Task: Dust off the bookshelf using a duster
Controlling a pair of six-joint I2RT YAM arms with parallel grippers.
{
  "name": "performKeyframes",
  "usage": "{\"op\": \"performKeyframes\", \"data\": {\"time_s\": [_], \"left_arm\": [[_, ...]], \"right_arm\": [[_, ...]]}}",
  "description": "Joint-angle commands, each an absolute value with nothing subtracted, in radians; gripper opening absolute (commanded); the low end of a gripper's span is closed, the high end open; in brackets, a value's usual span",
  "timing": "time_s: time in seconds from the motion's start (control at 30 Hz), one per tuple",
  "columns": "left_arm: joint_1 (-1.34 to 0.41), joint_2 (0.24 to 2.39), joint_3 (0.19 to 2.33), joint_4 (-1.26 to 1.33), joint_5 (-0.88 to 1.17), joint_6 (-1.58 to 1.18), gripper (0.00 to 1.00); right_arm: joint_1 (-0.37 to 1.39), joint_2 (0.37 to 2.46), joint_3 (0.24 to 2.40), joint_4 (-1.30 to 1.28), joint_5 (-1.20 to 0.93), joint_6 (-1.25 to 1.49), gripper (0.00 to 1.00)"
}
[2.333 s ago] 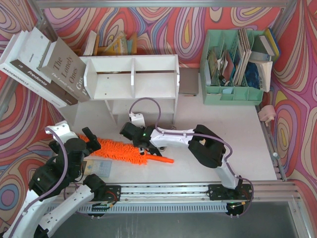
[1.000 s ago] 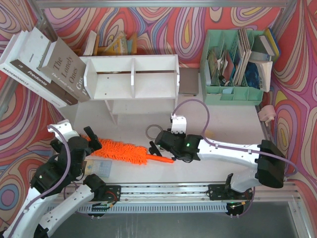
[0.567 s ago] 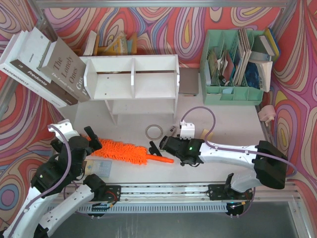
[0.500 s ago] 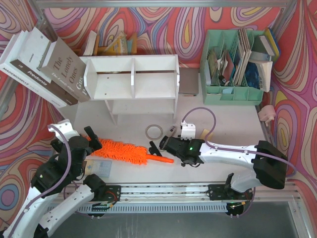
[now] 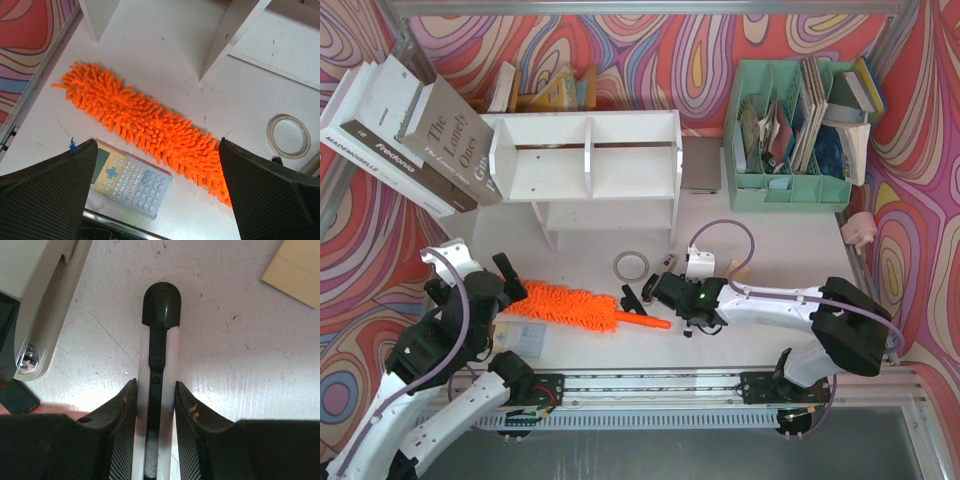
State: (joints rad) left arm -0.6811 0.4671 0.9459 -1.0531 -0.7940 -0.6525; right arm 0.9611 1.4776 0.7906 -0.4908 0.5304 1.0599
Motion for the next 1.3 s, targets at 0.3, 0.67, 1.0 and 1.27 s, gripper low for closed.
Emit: {"op": "performKeyframes", "data": {"time_s": [0.3,0.67,1.0,1.27], "left_arm": [[-0.683,0.513,0.946,-1.1,-0.846,-0.683,0.98],[-0.683,0.548,0.95,-1.115,-0.866,-0.697,0.98],[-0.683,0.615,1.012,-1.133,-0.818,-0.846,0.98],[-0.683,0.69,0.996,-1.15,-0.78,-1.015,0.98]], "right_arm": [[0.944,1.44,0.782,-0.463,0.581,1.031,0.62],[0.945,1.172,0.616,0.021,0.388,0.502,0.88],[0.946,1.095,0.462,0.414,0.02,0.096,0.99],[0.955,1.283,0.584,0.455,-0.149,0.049,0.99]]}}
